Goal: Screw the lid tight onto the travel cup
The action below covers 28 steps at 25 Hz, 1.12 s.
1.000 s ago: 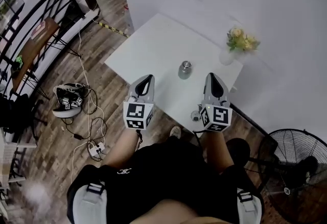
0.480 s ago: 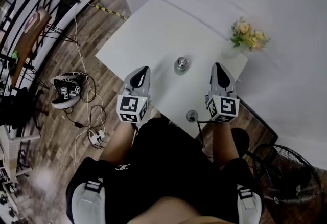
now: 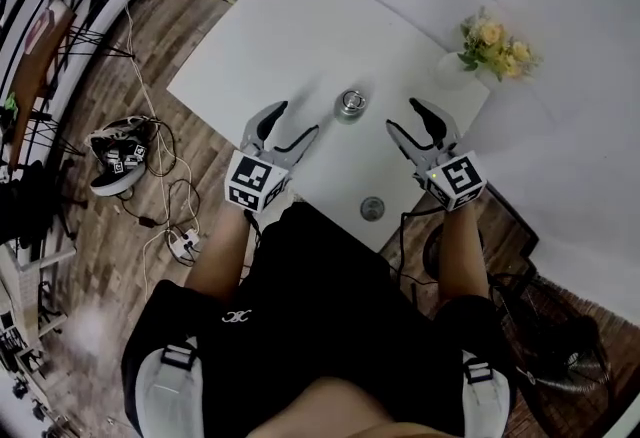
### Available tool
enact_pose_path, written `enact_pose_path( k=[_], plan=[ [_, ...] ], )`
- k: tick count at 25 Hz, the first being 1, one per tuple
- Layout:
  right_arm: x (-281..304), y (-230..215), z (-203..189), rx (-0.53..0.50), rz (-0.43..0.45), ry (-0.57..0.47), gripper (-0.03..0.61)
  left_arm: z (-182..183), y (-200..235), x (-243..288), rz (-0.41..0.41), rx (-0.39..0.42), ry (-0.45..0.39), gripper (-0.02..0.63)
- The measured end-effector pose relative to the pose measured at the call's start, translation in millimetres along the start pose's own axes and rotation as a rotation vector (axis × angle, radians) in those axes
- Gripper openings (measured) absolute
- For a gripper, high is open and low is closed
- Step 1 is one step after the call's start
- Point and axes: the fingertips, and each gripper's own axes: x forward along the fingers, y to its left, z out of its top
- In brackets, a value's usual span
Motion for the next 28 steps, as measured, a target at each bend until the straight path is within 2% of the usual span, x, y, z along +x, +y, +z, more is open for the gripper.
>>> enact_pose_path(
  k=[6,14,20,24,28],
  plan=[
    [34,12,-30,-0.041,0.208,0.084,0.279,-34,-27,46,-0.139,0.034,0.025,0.353],
    [81,23,-56,-0.106,0.409,0.174,0.281,-73,-38,105,-0.224,0.060,0.067,0.374],
    [100,38,-69,-0.167,0.627,0.236,0.319,-90,-45,131,-0.308,0.046,0.084,0.385],
    [112,42,-88,-0.270,0.729,0.304,0.319,-102,-49,145,-0.309,0.056,0.102,0.387],
    [115,52,-107,-0.338,0.836,0.364,0.319,-105,-49,149,-0.315,0.075,0.079,0.392]
  ],
)
